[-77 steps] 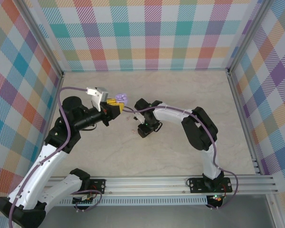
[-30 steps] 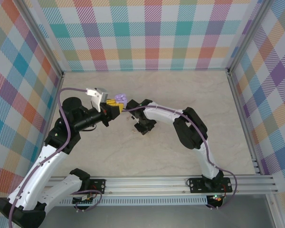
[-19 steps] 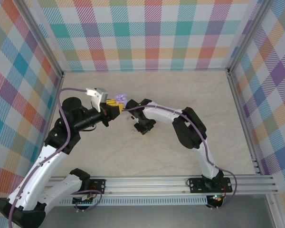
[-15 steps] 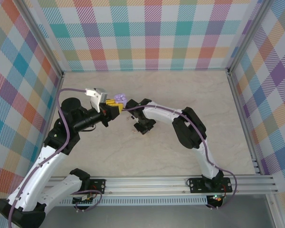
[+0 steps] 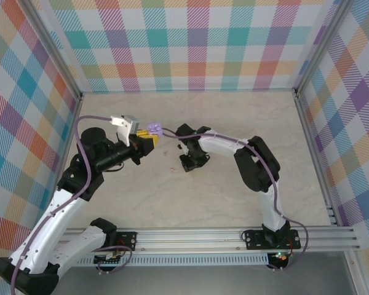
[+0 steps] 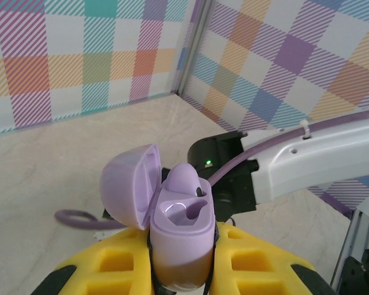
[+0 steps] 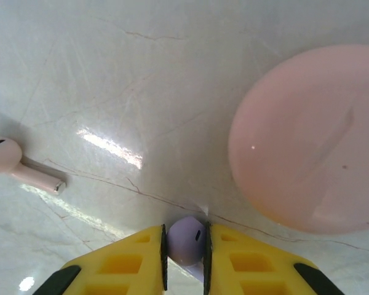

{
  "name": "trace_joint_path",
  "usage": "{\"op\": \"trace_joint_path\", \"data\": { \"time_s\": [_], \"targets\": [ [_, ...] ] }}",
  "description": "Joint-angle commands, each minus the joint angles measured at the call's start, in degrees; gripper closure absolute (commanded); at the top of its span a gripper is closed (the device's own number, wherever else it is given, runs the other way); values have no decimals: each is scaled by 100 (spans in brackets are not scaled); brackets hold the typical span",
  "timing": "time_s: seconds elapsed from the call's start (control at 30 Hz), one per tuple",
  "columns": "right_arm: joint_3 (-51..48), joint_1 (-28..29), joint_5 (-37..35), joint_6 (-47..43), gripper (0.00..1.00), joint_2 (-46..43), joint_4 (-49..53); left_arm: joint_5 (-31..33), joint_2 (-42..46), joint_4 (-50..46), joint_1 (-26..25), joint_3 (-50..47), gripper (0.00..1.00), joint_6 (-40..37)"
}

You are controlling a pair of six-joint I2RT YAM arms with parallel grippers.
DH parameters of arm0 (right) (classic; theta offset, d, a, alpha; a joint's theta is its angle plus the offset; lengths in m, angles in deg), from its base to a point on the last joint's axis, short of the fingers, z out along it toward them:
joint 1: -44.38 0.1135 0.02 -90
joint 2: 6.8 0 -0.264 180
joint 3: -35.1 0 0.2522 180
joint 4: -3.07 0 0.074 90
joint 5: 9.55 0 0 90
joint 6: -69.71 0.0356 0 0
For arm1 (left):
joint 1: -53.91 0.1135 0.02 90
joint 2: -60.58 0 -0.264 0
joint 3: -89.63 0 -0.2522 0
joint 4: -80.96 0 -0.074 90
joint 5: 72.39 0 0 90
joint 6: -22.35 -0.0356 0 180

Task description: Insert the wireless bluetooth earbuds into the charging case

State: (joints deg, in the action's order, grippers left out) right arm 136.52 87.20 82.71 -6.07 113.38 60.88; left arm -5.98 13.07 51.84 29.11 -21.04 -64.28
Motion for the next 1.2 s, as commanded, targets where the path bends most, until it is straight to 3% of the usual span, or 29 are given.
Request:
{"op": "trace_joint_path", "data": {
  "time_s": [0.0, 0.43, 0.77, 1.17],
  "targets": [
    [-447, -206, 601, 328, 79, -249, -471, 226, 23, -7, 96, -68, 95, -56],
    [-1847, -978, 1952, 881, 80, -1362, -2074, 671, -163, -101, 90, -476, 96, 39],
    [-2531, -1380, 2766, 1377, 80, -2641, -3139, 442, -62, 1470, 85, -1530, 97, 156],
    [-2401, -1391, 3245, 1870, 79, -3947, -3817, 390, -231, 2861, 41, -2126, 97, 188]
  ]
}}
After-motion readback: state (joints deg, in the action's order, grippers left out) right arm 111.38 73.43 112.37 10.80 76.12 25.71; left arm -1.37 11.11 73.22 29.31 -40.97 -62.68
